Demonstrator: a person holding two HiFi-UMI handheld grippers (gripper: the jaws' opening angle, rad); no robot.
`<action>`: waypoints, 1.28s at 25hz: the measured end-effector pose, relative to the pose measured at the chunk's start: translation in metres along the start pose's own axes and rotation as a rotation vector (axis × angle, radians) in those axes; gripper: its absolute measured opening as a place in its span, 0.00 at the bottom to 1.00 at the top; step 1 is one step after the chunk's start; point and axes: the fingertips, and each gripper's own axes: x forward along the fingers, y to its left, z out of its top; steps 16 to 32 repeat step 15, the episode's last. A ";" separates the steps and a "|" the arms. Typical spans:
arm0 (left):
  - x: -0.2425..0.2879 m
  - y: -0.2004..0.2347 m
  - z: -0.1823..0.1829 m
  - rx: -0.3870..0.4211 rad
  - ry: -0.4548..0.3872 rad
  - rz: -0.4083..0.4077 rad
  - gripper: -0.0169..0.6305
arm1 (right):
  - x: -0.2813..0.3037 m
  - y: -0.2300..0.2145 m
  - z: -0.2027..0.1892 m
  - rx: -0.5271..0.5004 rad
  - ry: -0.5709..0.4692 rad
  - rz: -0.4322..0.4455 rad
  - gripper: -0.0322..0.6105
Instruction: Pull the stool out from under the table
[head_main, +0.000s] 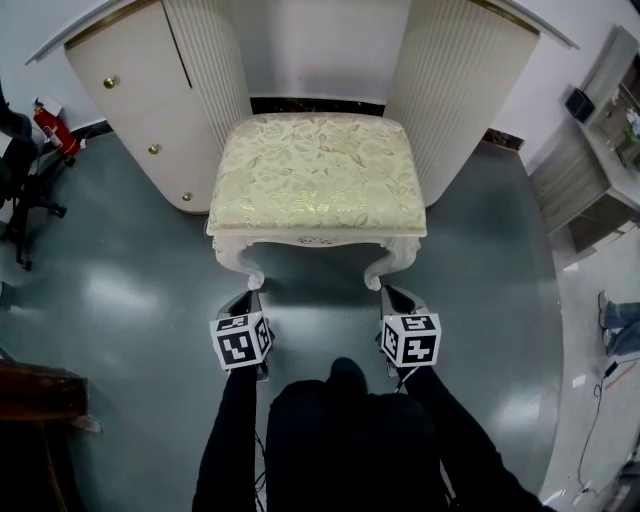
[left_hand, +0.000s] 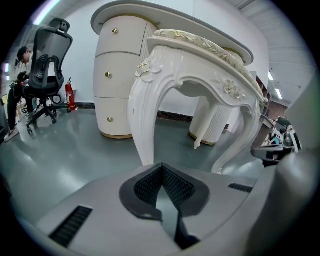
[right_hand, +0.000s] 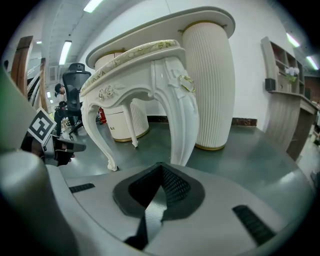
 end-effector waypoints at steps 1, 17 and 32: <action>0.000 0.000 0.000 -0.001 0.001 -0.001 0.04 | 0.000 0.000 0.000 -0.001 0.002 0.001 0.05; -0.002 -0.002 -0.003 -0.018 0.002 -0.013 0.04 | -0.002 0.000 -0.004 0.005 0.007 0.004 0.05; -0.002 -0.002 -0.003 -0.018 0.002 -0.013 0.04 | -0.002 0.000 -0.004 0.005 0.007 0.004 0.05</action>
